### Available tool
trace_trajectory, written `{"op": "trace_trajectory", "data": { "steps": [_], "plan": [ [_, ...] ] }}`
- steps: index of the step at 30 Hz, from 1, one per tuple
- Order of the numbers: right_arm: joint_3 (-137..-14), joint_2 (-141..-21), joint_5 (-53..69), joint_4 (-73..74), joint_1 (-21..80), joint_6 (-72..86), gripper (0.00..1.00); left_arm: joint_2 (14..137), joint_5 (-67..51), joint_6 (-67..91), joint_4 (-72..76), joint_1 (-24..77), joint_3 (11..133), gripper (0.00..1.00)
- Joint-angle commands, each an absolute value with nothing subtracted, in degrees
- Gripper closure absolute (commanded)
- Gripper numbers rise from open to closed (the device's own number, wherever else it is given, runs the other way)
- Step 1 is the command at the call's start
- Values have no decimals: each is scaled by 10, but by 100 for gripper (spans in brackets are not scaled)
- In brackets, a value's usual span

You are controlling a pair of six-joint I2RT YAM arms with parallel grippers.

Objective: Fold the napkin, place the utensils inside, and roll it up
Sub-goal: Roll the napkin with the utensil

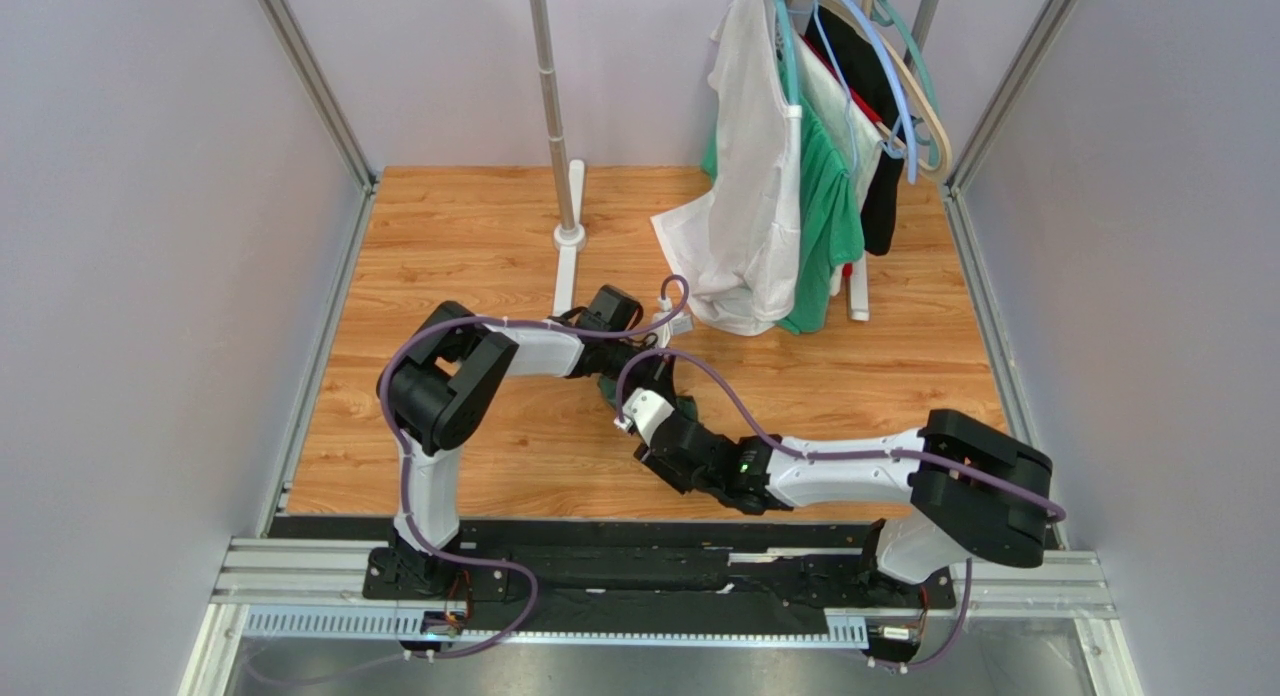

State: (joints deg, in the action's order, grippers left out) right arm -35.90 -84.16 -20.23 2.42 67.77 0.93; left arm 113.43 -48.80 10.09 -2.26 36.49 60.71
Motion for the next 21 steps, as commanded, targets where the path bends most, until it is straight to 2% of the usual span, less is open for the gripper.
{"op": "trace_trajectory", "data": {
  "steps": [1,4,5,6,7,8,9,10,12,21],
  "plan": [
    [-379,-867,-210,37,661,51,58,1145,-475,91,-66,364,606,100],
    [-381,-880,-176,46,651,61,77,1140,-482,99,-57,363,603,100],
    [-381,-880,-168,47,650,64,85,1131,-481,108,-55,362,602,97],
    [-380,-880,-155,48,649,68,89,1125,-478,114,-50,359,599,91],
    [-379,-877,-149,48,648,69,94,1119,-477,121,-38,356,597,78],
    [-374,-875,-142,49,645,76,100,1103,-476,140,-29,352,593,70],
    [-372,-871,-122,49,638,78,100,1094,-474,149,-20,346,587,60],
    [-369,-868,-111,47,634,82,100,1086,-470,160,-10,335,584,44],
    [-361,-853,-81,47,622,92,100,1050,-455,183,15,323,572,35],
    [-313,-824,91,-45,543,152,100,912,-365,248,77,265,512,28]
  ]
}}
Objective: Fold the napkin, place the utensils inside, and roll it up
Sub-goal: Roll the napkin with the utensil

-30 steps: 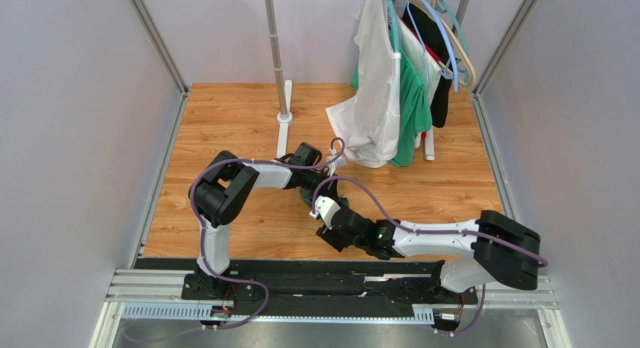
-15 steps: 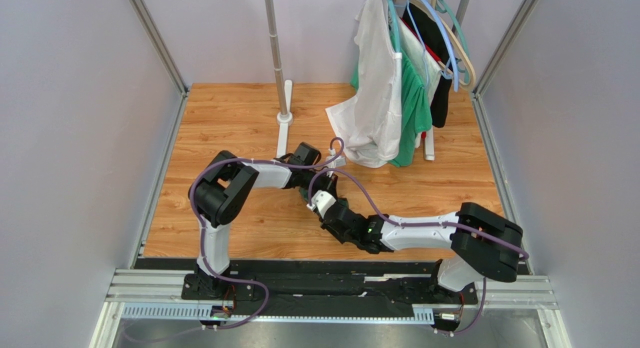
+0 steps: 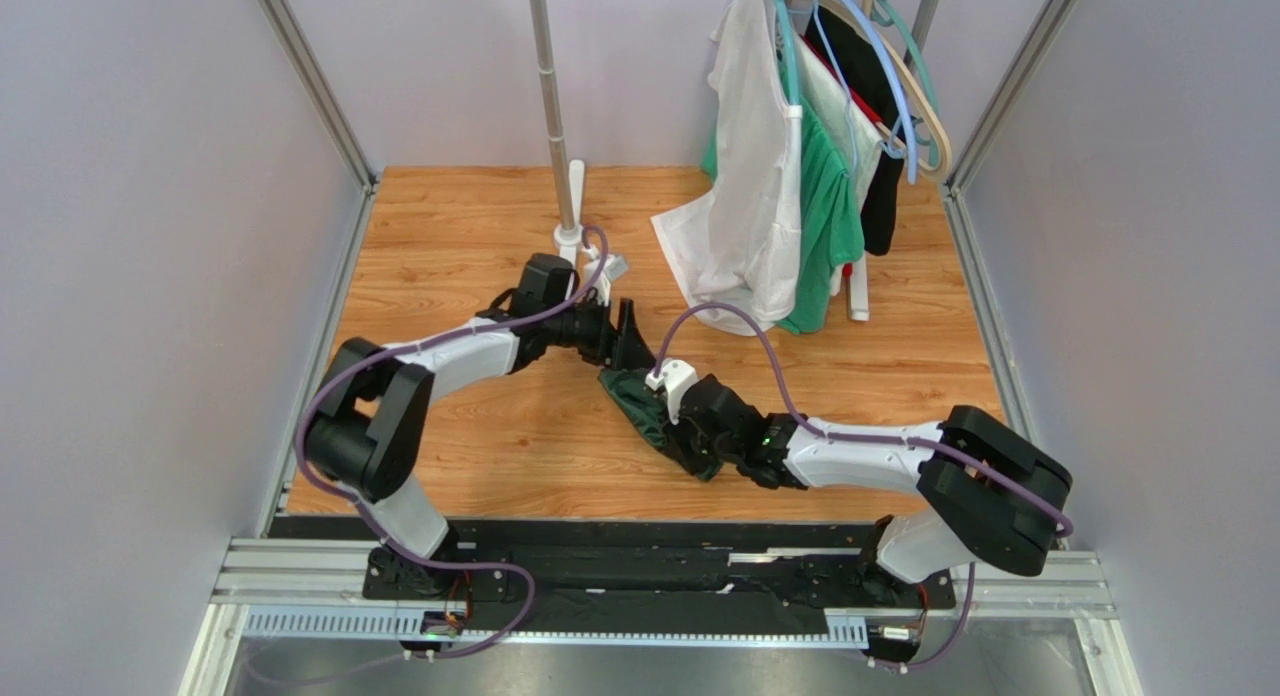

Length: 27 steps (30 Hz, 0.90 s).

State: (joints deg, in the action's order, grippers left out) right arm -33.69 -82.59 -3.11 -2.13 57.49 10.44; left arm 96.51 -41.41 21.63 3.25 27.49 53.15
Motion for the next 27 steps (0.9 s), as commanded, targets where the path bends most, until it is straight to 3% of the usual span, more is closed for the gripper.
{"op": "trace_trajectory", "data": {
  "steps": [1,15,27],
  "plan": [
    [-307,-824,107,-54,536,163,100,903,-358,250,80,261,508,28],
    [-256,-846,364,-231,386,288,100,855,-374,252,135,246,443,28],
    [-220,-907,435,-361,322,377,100,860,-389,253,186,246,395,29]
  ]
}}
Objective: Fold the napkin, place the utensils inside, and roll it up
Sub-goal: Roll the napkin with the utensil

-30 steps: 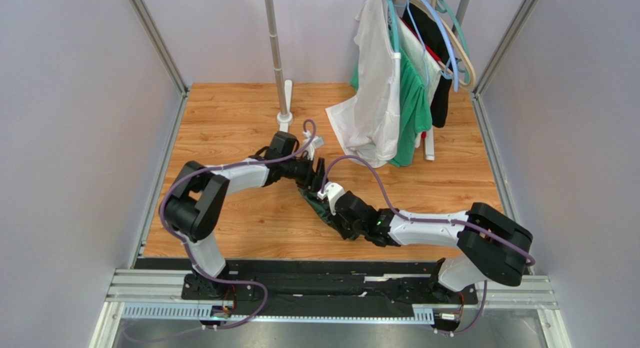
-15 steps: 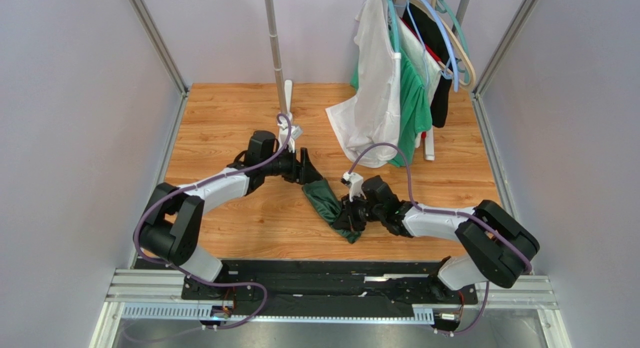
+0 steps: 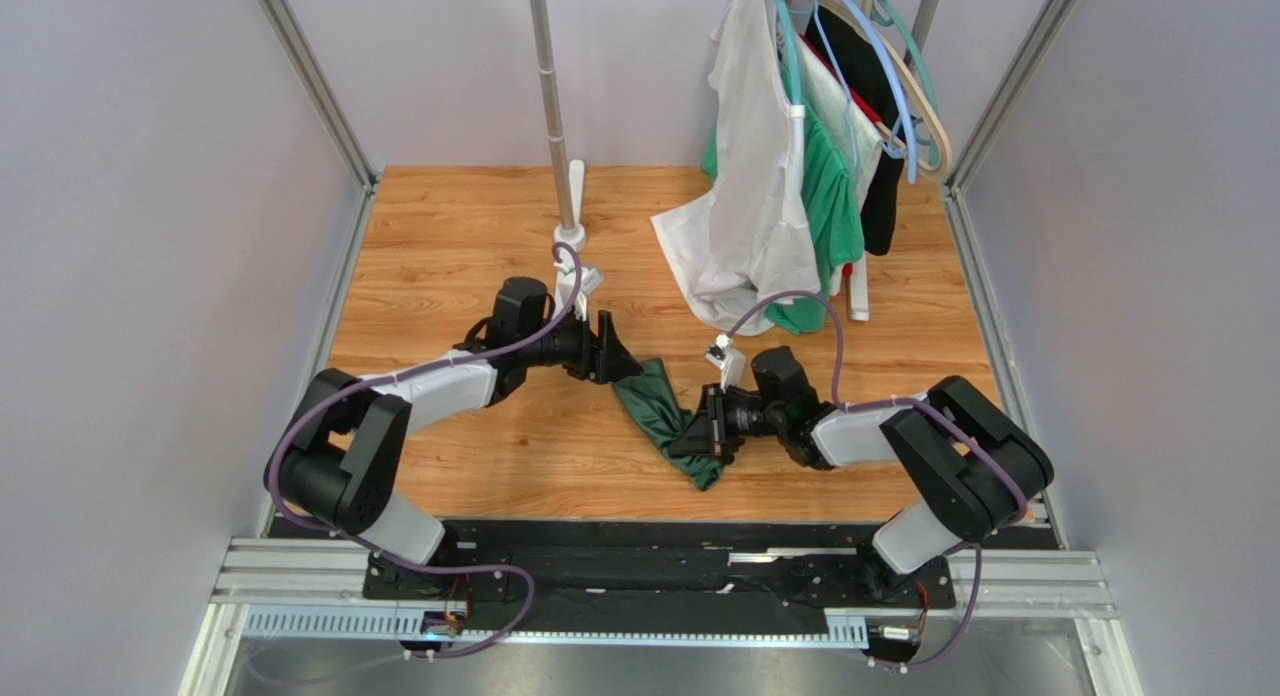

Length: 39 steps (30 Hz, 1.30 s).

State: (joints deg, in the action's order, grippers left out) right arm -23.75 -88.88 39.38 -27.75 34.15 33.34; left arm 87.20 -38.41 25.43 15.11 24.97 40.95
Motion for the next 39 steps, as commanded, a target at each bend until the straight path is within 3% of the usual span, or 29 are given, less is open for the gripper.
{"op": "trace_trajectory", "data": {
  "steps": [1,9,13,23,25,28,29,31,35,39],
  "plan": [
    [-215,-913,436,-368,319,384,100,861,-380,251,188,246,391,30],
    [-210,-940,443,-397,313,384,100,917,-342,315,260,246,368,27],
    [-209,-939,441,-395,314,381,100,946,-288,335,242,246,377,24],
    [-214,-920,428,-353,314,358,100,969,-281,366,246,246,365,23],
    [-217,-928,430,-357,314,357,100,996,-315,394,284,247,361,27],
    [-219,-937,429,-364,313,359,100,1023,-340,420,334,247,360,42],
    [-220,-936,428,-366,313,359,100,1026,-343,424,347,247,359,53],
    [-221,-938,423,-362,313,357,100,1027,-351,426,355,247,359,63],
    [-228,-947,406,-346,313,349,96,1022,-359,429,361,246,366,100],
    [-231,-951,396,-345,312,350,81,1011,-343,420,315,246,381,100]
  ]
}}
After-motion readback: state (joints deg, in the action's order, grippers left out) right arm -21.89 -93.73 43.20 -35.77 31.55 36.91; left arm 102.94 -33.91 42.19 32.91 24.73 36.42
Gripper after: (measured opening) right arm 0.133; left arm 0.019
